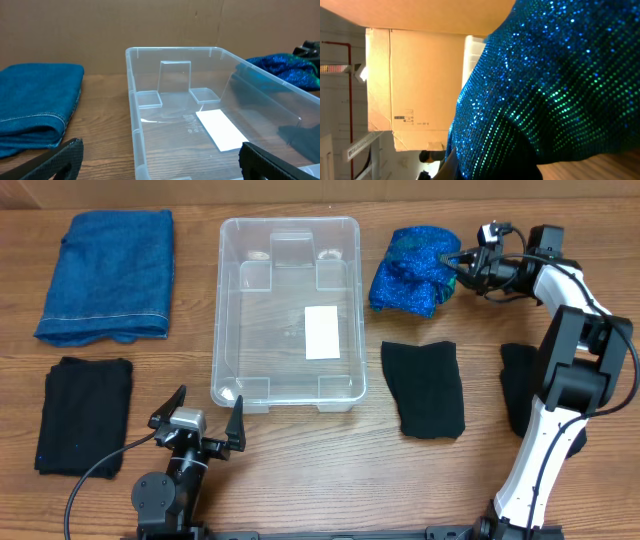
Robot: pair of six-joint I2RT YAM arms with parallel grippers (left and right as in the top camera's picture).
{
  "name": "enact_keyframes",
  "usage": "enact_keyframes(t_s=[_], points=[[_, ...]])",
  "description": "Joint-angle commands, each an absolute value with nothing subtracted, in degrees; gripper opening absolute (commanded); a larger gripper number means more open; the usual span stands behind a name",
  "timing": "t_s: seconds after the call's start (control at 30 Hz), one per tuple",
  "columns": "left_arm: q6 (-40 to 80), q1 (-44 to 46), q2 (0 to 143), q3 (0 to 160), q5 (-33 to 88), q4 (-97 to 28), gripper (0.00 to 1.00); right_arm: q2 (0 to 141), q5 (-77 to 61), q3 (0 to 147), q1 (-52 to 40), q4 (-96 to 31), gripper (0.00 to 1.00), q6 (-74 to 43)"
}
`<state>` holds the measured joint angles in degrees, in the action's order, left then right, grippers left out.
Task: Pack container
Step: 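Lift the sparkly blue fabric and carry it left over the container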
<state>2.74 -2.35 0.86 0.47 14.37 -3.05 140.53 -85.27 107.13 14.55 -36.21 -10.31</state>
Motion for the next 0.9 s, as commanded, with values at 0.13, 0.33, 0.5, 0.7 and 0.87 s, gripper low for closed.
enact_keyframes(t_s=[0.13, 0.33, 0.5, 0.7, 0.87], points=[[1.7, -2.7, 0.3, 0.3, 14.5, -3.0, 1.00, 121.2, -88.6, 108.5, 10.0, -36.7, 0.04, -11.9], [1.7, -2.7, 0.3, 0.3, 14.5, -3.0, 1.00, 111.8, -78.8, 108.5, 3.9, -36.7, 0.04, -14.0], [1.7, -2.7, 0.3, 0.3, 14.5, -3.0, 1.00, 110.0, -71.4, 108.5, -2.5, -36.7, 0.04, -15.1], [1.7, -2.7, 0.3, 0.3, 14.5, -3.0, 1.00, 111.1, -56.8, 108.0, -11.2, -38.7, 0.04, -15.0], [1.7, -2.7, 0.3, 0.3, 14.5, -3.0, 1.00, 111.2, -46.9, 108.0, -17.9, -38.1, 0.04, -14.9]])
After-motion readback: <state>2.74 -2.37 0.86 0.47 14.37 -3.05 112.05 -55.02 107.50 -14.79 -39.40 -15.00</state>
